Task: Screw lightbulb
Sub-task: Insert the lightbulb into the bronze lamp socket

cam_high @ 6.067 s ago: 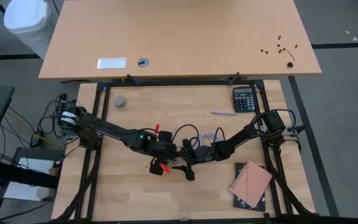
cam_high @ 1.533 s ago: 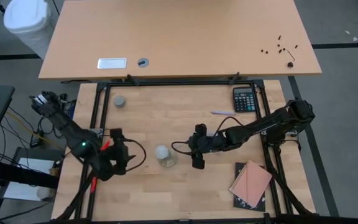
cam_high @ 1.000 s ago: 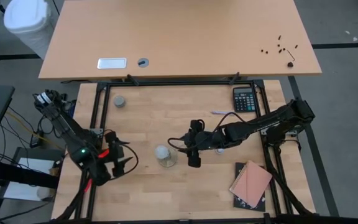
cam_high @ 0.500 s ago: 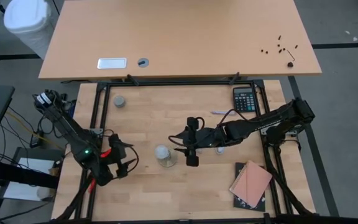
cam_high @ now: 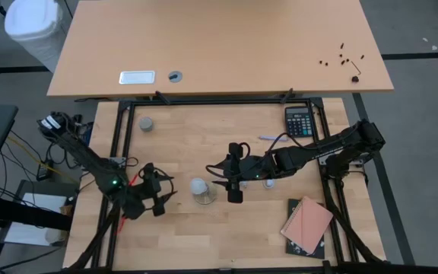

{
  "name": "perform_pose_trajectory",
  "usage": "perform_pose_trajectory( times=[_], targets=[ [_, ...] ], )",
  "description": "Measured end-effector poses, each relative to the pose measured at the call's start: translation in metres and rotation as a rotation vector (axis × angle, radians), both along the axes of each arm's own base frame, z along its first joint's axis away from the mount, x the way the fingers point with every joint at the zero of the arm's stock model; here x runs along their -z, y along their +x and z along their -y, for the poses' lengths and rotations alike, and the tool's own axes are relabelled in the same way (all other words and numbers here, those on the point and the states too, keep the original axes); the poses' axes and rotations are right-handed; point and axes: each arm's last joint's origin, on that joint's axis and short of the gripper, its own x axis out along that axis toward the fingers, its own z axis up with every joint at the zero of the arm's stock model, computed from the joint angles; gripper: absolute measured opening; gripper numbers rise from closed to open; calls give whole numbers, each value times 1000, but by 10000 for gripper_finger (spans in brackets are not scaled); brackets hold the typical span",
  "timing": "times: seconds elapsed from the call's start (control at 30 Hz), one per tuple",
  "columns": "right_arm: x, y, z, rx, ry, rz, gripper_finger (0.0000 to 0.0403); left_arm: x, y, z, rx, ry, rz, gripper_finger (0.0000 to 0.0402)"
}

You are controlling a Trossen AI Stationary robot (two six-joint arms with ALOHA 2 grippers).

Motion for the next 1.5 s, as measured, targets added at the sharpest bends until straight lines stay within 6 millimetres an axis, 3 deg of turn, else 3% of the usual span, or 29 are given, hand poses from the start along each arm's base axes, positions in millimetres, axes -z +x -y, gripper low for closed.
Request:
perform_pose_trajectory(
  times=[0.47,0.9,1.5],
  targets=[
    [1,1,1,1,-5,-3,247,-6,13,-4,57,-34,8,128],
    [1,1,1,12,16,-1,247,-10,32,-16,106,-59,20,122],
    [3,-1,0,10,11,-24,247,5,55,-15,145,-31,29,122]
  ],
)
